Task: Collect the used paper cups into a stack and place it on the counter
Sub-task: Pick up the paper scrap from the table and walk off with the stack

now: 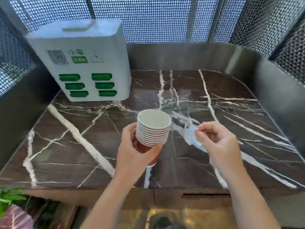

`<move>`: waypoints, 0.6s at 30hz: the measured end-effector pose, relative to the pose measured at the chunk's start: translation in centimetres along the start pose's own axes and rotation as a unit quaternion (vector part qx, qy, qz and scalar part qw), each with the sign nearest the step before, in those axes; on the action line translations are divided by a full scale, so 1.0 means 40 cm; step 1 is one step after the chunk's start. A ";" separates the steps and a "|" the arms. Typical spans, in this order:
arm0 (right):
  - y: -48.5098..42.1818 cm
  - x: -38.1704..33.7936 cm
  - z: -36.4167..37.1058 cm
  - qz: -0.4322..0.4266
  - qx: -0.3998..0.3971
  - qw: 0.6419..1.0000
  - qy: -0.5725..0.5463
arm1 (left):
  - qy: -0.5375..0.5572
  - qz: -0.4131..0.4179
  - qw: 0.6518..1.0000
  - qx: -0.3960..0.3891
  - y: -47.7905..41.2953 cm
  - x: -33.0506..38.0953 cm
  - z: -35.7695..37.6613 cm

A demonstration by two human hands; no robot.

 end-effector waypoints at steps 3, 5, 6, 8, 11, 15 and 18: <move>-0.075 0.008 0.004 -0.002 0.005 1.000 0.009 | 0.006 0.007 1.000 -0.011 -0.090 0.002 0.041; -0.124 0.018 0.000 -0.002 0.012 1.000 0.012 | 0.011 0.011 1.000 -0.020 -0.139 0.003 0.073; -0.147 0.024 -0.002 0.000 0.017 1.000 0.011 | 0.013 0.013 1.000 -0.025 -0.163 0.003 0.088; -0.192 0.035 -0.005 0.003 0.024 1.000 0.013 | 0.014 0.017 0.999 -0.031 -0.209 0.004 0.116; -0.251 0.052 -0.001 0.006 0.033 0.999 0.021 | 0.016 0.018 0.999 -0.036 -0.274 0.001 0.151; -0.321 0.069 0.022 0.001 0.033 0.999 0.018 | 0.007 0.025 0.999 -0.042 -0.355 -0.017 0.189; -0.372 0.087 0.042 0.006 0.022 1.000 0.015 | 0.009 0.023 0.999 -0.037 -0.427 -0.033 0.212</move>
Point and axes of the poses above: each hand's wrist, its own y-axis away from the middle knuckle, its own z-axis out of the palm, x = y × z, the point moved 2 cm from there along -y, towards the middle knuckle, and after that the axes turned 3 degrees about x, right-handed, at the moved point
